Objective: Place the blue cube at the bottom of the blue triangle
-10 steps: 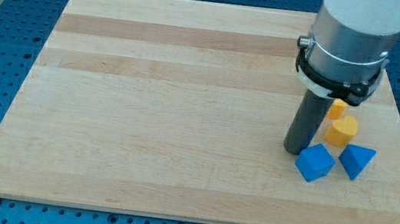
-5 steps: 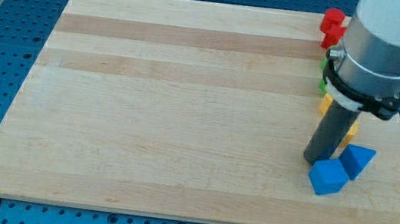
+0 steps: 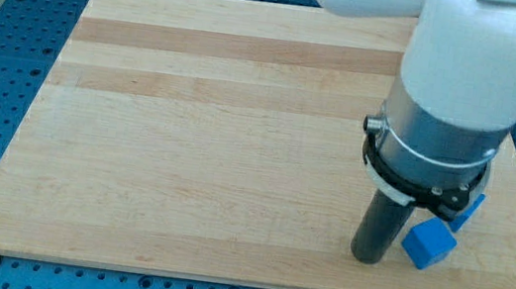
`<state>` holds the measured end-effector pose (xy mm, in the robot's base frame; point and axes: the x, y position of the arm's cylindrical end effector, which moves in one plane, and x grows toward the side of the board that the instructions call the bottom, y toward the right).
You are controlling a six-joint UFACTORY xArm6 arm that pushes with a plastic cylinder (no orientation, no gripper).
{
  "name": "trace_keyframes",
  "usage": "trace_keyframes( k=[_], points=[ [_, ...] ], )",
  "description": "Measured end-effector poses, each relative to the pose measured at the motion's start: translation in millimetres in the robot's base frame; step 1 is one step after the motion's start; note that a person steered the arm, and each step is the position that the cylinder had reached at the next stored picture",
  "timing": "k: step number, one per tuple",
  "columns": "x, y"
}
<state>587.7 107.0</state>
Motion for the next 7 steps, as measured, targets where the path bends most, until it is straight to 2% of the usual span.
trace_keyframes(
  k=[2, 4, 7],
  points=[
    [-15, 12],
    [-16, 50],
    [-16, 56]
  ],
)
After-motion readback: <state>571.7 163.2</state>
